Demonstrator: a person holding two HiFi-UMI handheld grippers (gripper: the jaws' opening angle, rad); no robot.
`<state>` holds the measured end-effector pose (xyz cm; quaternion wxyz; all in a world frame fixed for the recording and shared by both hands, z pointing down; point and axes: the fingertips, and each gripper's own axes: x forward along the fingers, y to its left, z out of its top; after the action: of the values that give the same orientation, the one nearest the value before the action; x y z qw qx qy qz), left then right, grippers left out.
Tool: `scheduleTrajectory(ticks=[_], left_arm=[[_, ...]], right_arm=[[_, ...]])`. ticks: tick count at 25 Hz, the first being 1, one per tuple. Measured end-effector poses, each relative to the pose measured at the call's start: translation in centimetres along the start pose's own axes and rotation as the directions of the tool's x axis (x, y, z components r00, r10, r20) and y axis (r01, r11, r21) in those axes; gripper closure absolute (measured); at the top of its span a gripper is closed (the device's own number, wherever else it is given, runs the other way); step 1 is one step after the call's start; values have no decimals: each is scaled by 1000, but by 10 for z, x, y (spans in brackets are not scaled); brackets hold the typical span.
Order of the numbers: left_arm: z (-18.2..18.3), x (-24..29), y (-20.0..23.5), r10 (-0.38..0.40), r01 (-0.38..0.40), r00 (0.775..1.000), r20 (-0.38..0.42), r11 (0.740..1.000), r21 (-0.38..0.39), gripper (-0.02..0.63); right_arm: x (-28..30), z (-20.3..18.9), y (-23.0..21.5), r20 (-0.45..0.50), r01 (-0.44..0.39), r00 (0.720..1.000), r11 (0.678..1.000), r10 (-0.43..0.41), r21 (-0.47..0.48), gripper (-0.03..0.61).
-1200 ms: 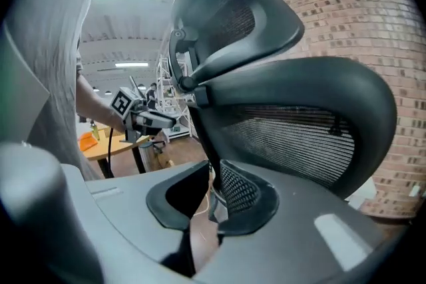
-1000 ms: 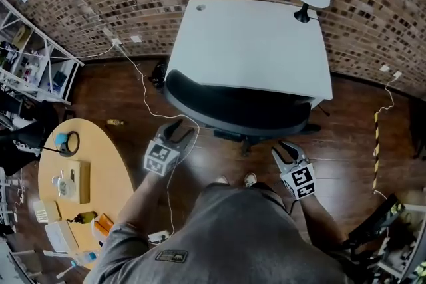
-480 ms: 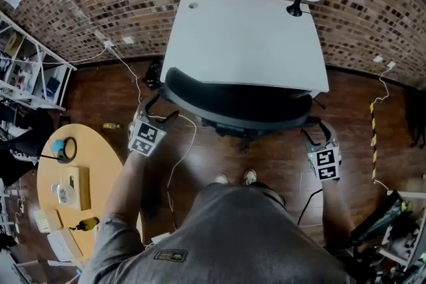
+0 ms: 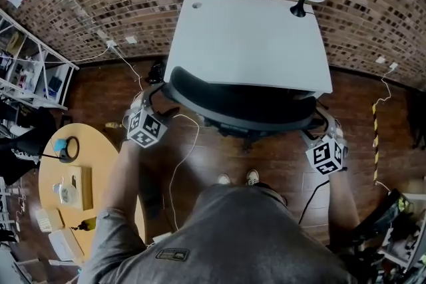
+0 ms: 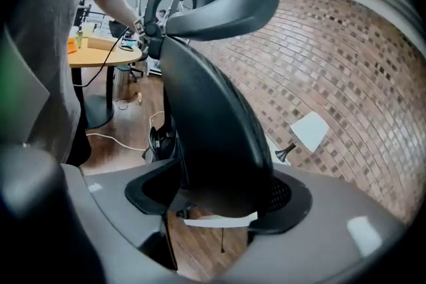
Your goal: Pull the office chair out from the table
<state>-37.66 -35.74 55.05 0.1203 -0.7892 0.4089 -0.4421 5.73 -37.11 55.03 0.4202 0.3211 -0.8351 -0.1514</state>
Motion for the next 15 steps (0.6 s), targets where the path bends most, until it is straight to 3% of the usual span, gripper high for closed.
scheduleTrajectory(ticks=[4, 8, 15], left_arm=[[36, -3, -8, -107, 98, 992, 72, 988, 117, 239], [81, -5, -24, -182, 149, 973, 139, 964, 222, 241], [99, -3, -28, -186, 152, 973, 136, 962, 228, 279]], right_arm=[[-4, 31, 9, 7, -43, 999, 989, 44, -138, 236], [-7, 62, 22, 15, -96, 995, 971, 102, -219, 258], [-4, 78, 26, -48, -128, 992, 966, 120, -225, 314]])
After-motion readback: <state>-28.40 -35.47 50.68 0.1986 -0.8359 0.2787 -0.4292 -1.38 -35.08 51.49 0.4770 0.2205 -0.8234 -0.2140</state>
